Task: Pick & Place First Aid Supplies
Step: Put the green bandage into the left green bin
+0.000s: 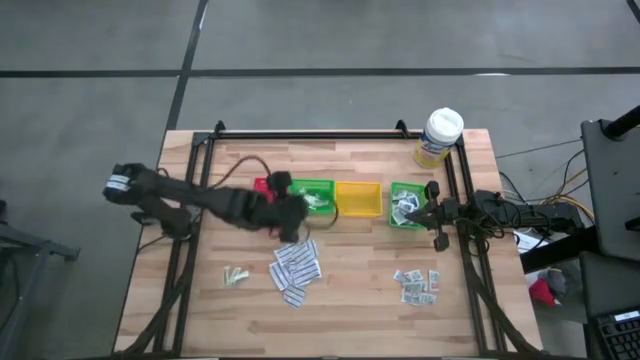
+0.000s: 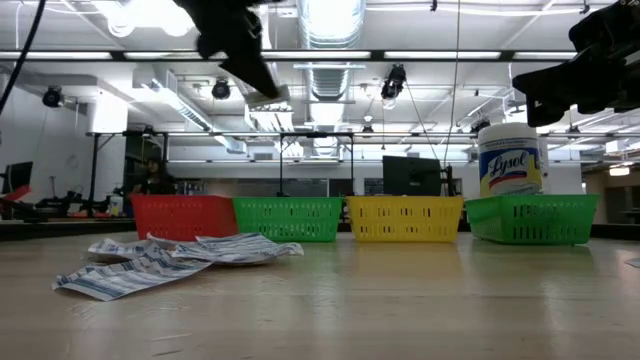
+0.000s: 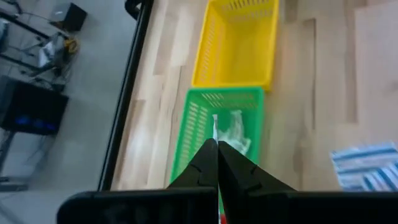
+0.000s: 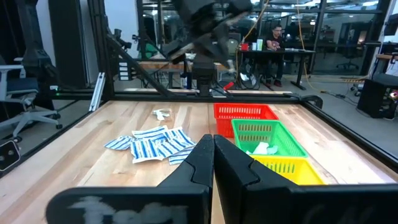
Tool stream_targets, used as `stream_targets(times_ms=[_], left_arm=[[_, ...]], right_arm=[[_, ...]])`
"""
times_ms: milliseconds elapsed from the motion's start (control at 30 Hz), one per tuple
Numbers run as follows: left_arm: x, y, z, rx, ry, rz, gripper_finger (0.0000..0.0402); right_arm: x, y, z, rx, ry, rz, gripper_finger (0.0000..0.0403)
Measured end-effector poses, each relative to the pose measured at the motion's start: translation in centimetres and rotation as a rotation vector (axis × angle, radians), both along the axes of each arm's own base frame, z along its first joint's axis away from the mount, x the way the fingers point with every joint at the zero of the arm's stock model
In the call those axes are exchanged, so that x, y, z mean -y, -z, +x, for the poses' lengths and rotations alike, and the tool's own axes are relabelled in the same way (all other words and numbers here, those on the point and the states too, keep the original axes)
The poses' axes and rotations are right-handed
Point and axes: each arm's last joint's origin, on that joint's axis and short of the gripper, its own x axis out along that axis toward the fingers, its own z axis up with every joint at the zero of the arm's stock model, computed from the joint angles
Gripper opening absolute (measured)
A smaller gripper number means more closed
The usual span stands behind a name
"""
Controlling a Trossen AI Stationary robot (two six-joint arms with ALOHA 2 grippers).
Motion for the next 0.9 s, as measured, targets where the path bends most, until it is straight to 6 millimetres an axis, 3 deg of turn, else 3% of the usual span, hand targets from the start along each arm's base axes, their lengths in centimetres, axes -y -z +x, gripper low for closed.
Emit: stream_targets(times_ms=[200, 400, 900], left_arm=[[-4.3, -0.2, 0.8, 0.018, 0.021, -0.081, 0.0000], [-7.1, 0.4, 1.2, 0.017, 0.034, -0.192, 0.0000], [-10.8, 7.6, 6.7, -0.224, 0.102, -0.327, 0.0000]], right_arm=[[0.0, 0.0, 0.0, 0.000, 0.000, 0.000, 0.0008], [0.0, 0.0, 0.0, 0.001, 0.001, -0.020, 0.0008], [0.0, 0.0, 0.0, 0.001, 0.001, -0.023, 0.0008]])
